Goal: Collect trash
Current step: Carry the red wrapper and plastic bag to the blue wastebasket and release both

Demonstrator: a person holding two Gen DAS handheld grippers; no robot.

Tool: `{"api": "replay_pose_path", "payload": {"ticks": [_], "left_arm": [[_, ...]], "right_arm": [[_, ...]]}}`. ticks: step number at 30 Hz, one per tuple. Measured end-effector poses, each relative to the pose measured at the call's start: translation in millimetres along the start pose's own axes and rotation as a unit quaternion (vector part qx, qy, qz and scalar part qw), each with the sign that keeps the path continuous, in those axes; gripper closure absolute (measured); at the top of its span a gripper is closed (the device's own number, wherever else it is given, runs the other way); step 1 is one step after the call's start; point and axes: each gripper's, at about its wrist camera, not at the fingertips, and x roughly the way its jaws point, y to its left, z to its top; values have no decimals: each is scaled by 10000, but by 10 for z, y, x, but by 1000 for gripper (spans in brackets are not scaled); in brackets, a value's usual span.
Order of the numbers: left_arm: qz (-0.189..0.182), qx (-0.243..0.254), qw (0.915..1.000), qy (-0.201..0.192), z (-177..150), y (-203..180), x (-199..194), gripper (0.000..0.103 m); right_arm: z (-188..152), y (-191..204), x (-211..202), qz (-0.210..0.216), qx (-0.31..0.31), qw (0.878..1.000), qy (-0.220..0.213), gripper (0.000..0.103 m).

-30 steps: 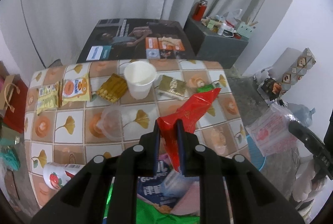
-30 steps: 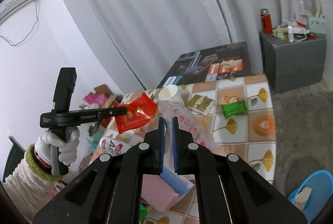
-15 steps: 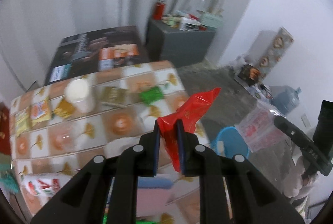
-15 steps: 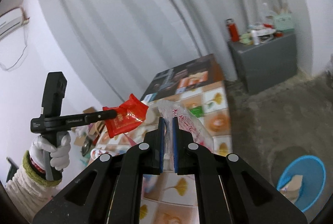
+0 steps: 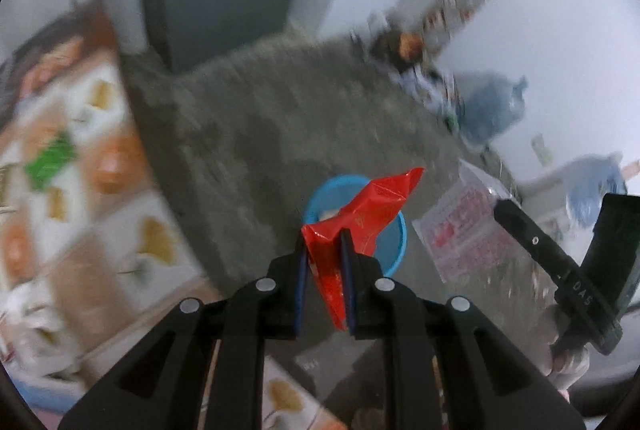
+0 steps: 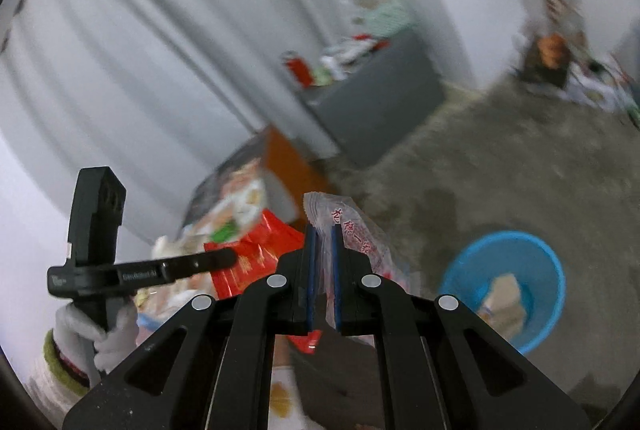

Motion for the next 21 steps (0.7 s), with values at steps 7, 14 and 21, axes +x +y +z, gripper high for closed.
{"api": "replay_pose_path", "payload": {"ticks": [7,14,21], "left_arm": [[135,201,9952,953,64,-370,1139,88],[126,182,9934,1124,106,-460,1782,84],[-112,54,9944,1046,88,-499,1877,65]], "right_arm": [[-150,-777,489,-596,718,9949,369,96],[-242,-1262,686,-1212,949,9873,402,71],[-271,-1343,668,-1574,916,9827,338,51]]}}
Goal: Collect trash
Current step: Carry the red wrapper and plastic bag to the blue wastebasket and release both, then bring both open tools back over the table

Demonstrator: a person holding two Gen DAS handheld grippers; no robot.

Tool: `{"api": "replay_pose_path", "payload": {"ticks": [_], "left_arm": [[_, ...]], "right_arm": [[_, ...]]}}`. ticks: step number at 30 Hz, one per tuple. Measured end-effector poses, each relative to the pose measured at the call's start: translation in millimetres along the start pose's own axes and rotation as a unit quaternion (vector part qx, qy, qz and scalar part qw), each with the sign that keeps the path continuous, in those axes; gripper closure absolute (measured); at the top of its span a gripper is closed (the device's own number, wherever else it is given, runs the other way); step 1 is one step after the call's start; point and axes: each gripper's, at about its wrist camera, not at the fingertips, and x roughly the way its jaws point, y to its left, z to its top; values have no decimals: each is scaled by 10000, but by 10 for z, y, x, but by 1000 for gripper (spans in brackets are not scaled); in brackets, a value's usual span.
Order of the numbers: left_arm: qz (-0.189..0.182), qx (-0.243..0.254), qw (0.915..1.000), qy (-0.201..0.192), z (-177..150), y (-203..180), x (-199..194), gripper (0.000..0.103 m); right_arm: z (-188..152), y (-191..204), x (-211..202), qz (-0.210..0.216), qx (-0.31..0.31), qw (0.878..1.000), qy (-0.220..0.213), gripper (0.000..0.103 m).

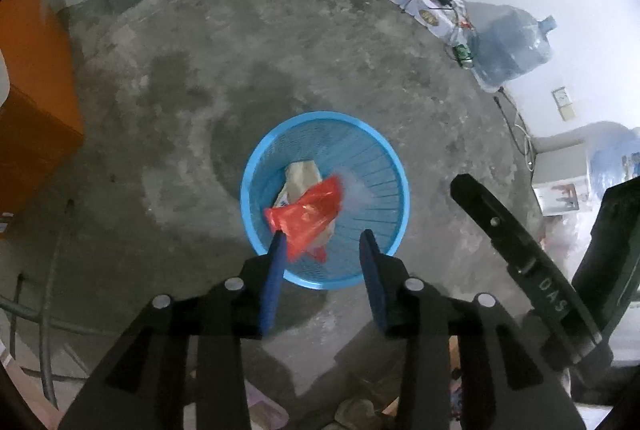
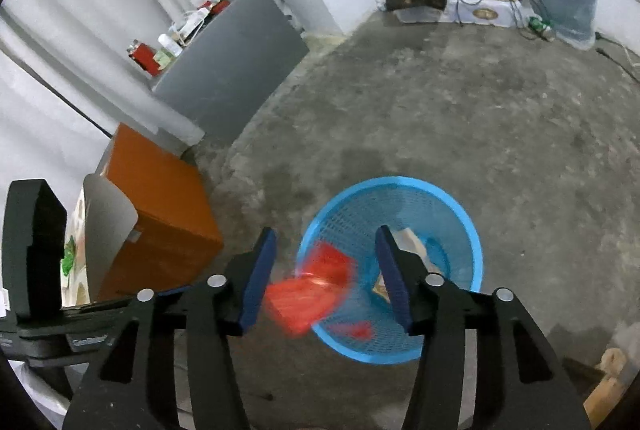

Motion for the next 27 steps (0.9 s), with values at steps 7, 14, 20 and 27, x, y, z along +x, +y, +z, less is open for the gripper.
{"api": "replay_pose_path", "payload": {"ticks": [7,14,20,27], "left_arm": [[-24,153,9996,-219,-79,-1,-358,65],[26,249,9984,-515,-386,274,-1056,65],[303,105,9927,-1160,-902,921,-2154,65],[891,-758,9676,-2237,-1755,1946,-3560,53]], "right_arm": [[12,145,-229,52,-268,9993,-260,46],[-17,452,-629,438,-777,9942,-594,35],[-117,940,-927,839,-1460,9836,-646,29],[-327,1649,-1213,1596,-2072,9642,-434,23]]}}
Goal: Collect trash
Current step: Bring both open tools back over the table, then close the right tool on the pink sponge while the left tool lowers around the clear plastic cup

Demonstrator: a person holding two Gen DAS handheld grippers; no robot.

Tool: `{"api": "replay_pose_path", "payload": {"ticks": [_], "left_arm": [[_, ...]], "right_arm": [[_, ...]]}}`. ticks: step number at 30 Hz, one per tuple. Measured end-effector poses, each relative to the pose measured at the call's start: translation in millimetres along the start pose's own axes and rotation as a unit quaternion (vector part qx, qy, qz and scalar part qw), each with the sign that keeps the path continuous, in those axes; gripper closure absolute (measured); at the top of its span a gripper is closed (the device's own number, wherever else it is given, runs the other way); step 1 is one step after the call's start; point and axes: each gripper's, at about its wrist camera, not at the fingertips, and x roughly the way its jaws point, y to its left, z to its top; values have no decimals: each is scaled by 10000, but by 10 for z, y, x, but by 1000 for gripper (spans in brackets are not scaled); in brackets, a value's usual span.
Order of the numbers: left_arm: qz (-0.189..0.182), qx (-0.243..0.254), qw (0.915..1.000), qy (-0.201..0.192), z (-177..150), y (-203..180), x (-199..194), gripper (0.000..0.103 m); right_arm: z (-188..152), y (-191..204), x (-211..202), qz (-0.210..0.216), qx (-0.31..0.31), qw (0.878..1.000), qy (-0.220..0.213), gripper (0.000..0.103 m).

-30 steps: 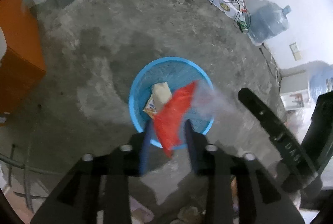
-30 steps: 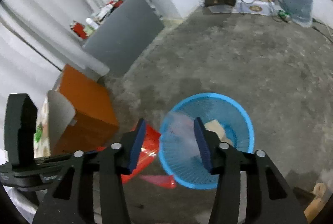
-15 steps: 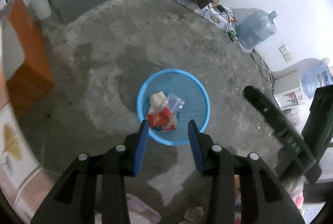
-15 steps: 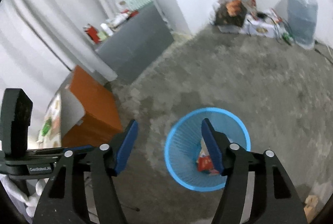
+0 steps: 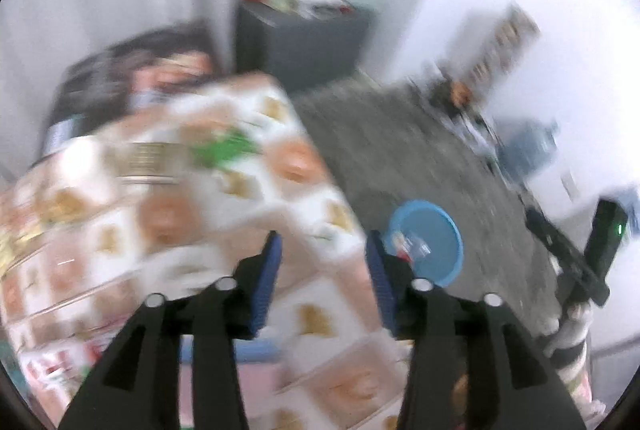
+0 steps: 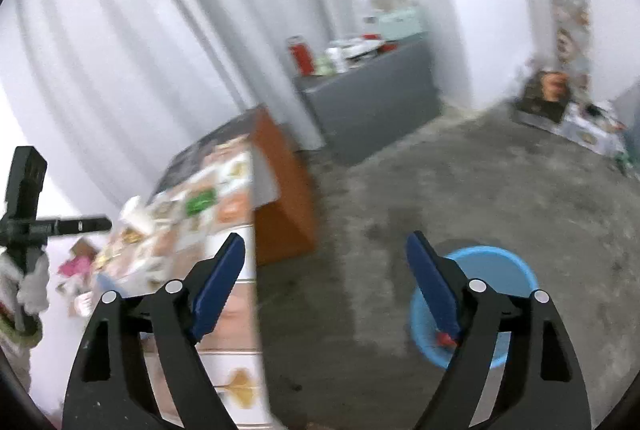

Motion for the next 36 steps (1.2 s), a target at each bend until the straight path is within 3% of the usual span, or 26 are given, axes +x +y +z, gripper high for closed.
{"api": "replay_pose_path", "payload": {"ticks": [2,7,12,15,23,29,36], "left_arm": [[240,-339,9988,-246,-47,380,-297,39],[399,-1433,9885,-261,-243,1335,-649,28],[349,-2387,9703,154,-426,2064,-458,27],[420,-2600,9643,272,-443,2293,-278,27],[945,-2406,9630,764,-329,2642,314,24],[1219,-1812,9705,1020,-284,2606,644,24],[1617,-1541,9681,1131,-300,2577,856,24]], "right_arm": [[36,207,33,205,-130,9997,86,23],[84,837,238,819,-541,9943,421,21],[78,1418,563,1337,-784,9837,914,21],[67,1751,805,1530,-932,9757,1261,21],[6,2263,1200,1590,-1288,9639,1705,21],[-71,2480,1493,1462,-1474,9560,2072,21],[-100,2631,1743,1489,-1460,9476,2421,21]]}}
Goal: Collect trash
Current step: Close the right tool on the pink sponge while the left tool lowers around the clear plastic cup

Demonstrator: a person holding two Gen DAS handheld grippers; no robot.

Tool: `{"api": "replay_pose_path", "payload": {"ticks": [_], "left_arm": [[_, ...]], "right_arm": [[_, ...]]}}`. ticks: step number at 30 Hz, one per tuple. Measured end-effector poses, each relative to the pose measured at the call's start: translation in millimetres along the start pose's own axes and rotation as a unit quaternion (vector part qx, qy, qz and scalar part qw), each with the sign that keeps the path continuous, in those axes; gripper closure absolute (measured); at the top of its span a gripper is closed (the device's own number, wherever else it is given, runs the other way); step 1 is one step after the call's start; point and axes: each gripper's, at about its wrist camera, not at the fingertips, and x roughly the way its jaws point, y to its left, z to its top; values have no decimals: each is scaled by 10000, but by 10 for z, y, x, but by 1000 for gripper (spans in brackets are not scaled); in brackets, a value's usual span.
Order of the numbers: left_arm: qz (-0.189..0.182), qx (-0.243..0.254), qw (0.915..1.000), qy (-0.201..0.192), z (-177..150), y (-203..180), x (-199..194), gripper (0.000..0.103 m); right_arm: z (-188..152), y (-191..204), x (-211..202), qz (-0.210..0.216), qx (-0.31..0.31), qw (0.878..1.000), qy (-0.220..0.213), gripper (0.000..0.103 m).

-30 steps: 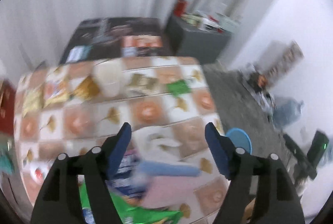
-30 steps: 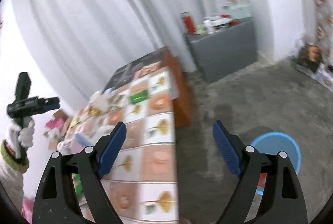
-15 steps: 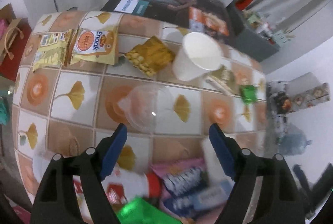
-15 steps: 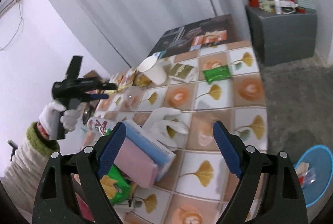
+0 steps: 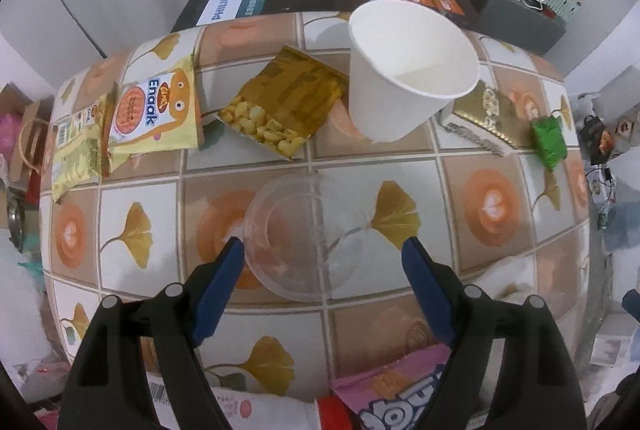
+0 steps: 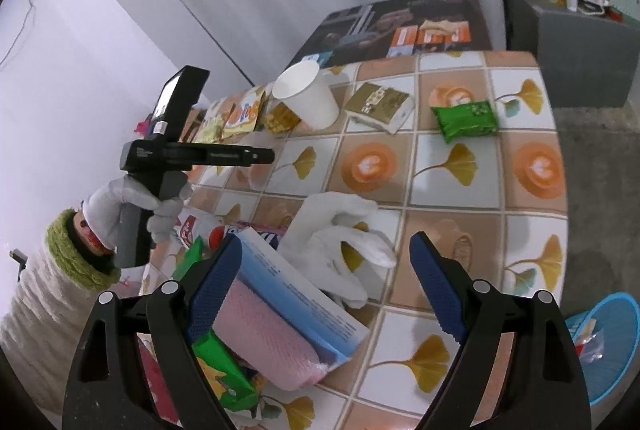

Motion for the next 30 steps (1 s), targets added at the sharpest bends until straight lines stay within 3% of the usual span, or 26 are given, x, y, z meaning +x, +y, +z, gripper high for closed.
{"api": "replay_pose_path", "payload": {"ticks": [7,11,15,21,30], "left_arm": [[-36,-90,10000,10,15,46,75,36],[-127,-119,9998,-47,-12,69,76,38],[-197,-13,9998,-81,-55,50,59,39],[-307,-33,9994,-173,-102,72,-39,39],[-407,1,9988,-277,-168,46,-161,39]], "right_arm": [[-2,144,91,316,-69,9992,252,21],[-125,399,26,498,-756,9956,242,21],[-370,690,-51,196,-1724,9848,87,21],[-878,1059,-114,-496,-3240,9435,-498,21],[-1199,1132,181,-1363,-4003,9050,-454,19]]}}
